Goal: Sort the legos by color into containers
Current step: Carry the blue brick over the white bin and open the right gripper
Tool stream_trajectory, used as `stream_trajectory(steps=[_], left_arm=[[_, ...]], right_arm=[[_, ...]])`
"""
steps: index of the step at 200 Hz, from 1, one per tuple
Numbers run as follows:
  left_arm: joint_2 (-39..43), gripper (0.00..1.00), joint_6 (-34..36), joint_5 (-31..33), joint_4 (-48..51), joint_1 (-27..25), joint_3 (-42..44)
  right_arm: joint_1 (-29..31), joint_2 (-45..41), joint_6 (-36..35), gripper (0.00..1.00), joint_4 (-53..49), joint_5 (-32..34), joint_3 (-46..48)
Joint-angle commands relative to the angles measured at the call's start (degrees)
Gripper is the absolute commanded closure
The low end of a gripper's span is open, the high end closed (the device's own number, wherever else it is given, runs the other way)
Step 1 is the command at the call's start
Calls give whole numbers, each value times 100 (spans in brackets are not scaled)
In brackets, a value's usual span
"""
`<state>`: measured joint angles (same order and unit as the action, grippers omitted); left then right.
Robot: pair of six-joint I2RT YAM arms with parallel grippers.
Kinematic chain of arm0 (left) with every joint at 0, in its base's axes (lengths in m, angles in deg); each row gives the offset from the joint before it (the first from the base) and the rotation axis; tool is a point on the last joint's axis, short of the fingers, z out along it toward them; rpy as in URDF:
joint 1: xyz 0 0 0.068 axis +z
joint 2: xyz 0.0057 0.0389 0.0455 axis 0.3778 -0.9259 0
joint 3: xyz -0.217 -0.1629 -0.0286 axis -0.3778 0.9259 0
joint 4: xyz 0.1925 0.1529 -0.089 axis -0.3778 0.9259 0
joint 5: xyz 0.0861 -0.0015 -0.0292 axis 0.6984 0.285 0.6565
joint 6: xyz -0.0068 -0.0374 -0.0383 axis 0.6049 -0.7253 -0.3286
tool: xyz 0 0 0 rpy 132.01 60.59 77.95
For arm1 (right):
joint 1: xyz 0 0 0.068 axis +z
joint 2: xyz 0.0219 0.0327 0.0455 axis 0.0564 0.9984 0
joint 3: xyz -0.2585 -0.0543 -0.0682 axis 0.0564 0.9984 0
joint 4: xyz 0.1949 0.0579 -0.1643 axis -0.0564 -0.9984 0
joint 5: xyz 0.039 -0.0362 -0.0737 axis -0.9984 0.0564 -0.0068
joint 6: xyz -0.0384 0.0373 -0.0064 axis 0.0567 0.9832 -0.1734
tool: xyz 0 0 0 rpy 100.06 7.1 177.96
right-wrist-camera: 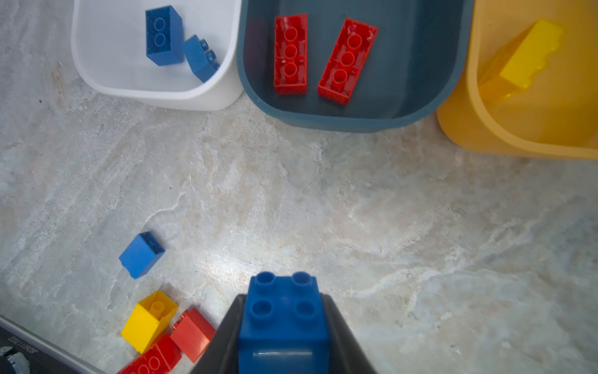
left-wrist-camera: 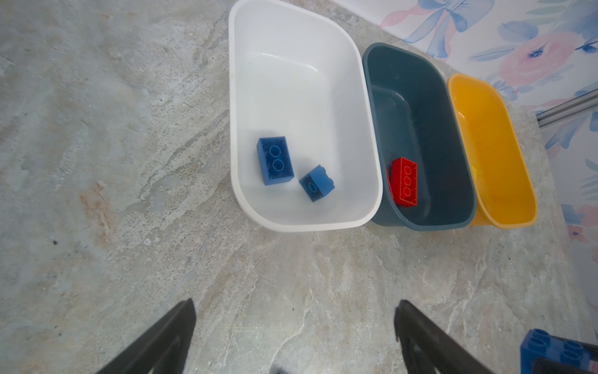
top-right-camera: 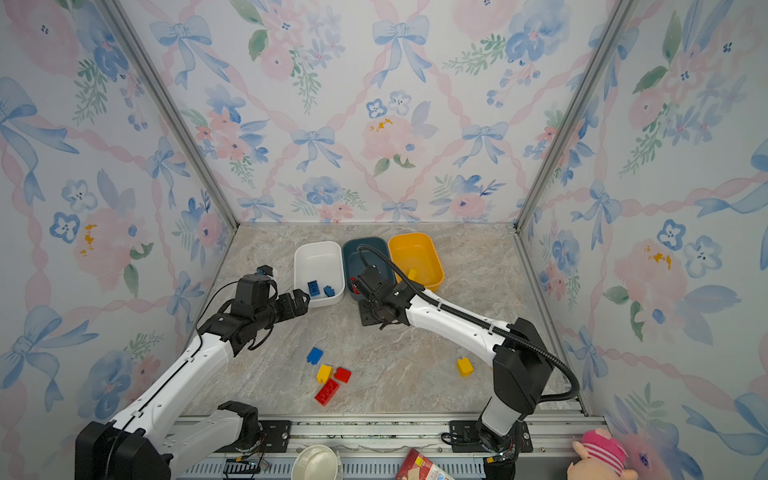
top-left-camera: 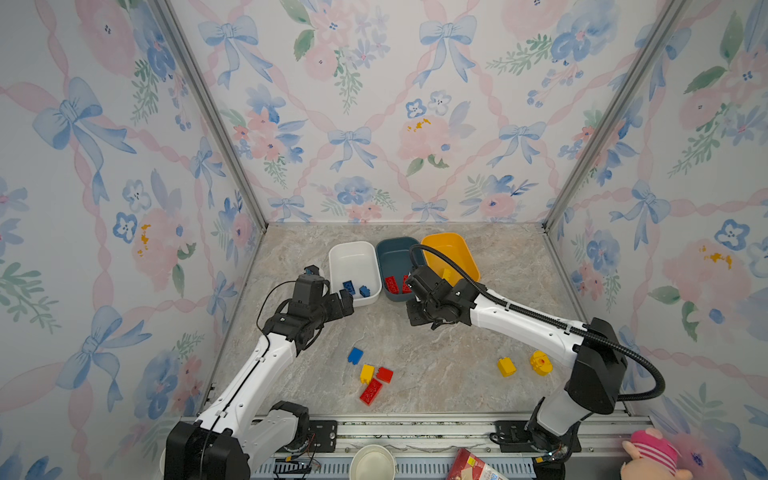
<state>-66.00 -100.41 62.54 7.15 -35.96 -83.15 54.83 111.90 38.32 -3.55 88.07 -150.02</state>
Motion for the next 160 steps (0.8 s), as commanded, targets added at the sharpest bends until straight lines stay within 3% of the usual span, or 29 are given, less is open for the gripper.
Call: stream_trajectory(steps=[1,74,160], left_arm=[[118,2,-29,-109,-44,62,67],[235,2,-25,-182,-45,119,150],[260,2,-22,-207,-44,154,204]], right_arm=[[43,424,-292,66,150,-184,-489],[-116,1757,-486,66,635,-667,-1832],[-377,3072,-663,66,674,-775,-3308]])
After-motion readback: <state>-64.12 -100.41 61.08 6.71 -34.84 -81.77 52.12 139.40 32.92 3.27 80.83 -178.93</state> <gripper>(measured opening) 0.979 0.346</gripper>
